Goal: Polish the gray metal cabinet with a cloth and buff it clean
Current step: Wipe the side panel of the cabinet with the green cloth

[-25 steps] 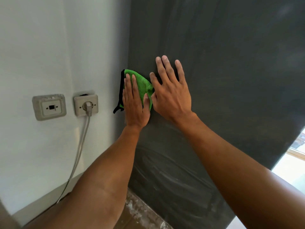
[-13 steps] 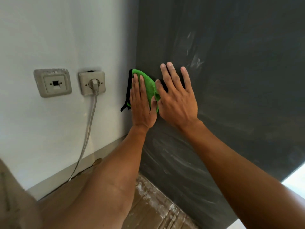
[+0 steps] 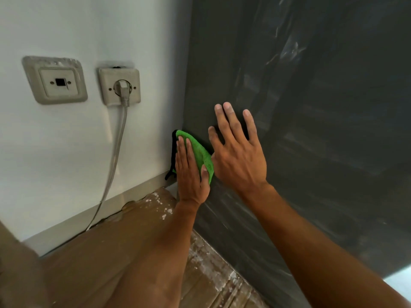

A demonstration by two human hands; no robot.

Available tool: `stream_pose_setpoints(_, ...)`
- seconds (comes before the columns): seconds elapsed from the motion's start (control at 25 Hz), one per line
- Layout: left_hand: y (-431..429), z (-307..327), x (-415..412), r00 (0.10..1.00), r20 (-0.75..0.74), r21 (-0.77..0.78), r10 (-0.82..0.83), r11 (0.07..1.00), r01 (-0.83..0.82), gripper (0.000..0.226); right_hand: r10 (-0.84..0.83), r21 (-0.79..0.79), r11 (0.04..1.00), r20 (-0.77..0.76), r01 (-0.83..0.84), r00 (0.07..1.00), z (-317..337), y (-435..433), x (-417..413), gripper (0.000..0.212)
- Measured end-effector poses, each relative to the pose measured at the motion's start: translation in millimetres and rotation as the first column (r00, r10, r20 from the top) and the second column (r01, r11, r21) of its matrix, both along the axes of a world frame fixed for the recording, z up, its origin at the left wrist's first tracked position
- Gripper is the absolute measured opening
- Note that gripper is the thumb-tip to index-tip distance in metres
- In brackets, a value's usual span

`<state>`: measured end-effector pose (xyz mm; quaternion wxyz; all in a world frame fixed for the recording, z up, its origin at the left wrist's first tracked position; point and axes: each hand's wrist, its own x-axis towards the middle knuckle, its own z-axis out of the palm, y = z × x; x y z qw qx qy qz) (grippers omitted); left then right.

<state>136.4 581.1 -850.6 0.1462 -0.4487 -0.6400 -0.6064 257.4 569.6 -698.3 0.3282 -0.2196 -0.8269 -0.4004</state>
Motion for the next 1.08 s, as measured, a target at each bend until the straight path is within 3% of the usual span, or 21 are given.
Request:
stream_pose_setpoints(0.8, -17.1, -124.9, 27.1, 0.959, 0.281, -0.161, -0.020, 0.985, 0.068, 0.069, -0.006, -0.104, 0.994, 0.072, 0.013, 0.997, -66.6, -1.6, -7.7, 0.056)
stream_pose_setpoints(1.08, -17.8, -159.1, 34.5, 0.861, 0.509, -0.168, -0.013, 0.979, 0.114, 0.072, -0.005, -0.113, 0.993, 0.087, 0.015, 0.996, -68.9, -3.3, -6.6, 0.057)
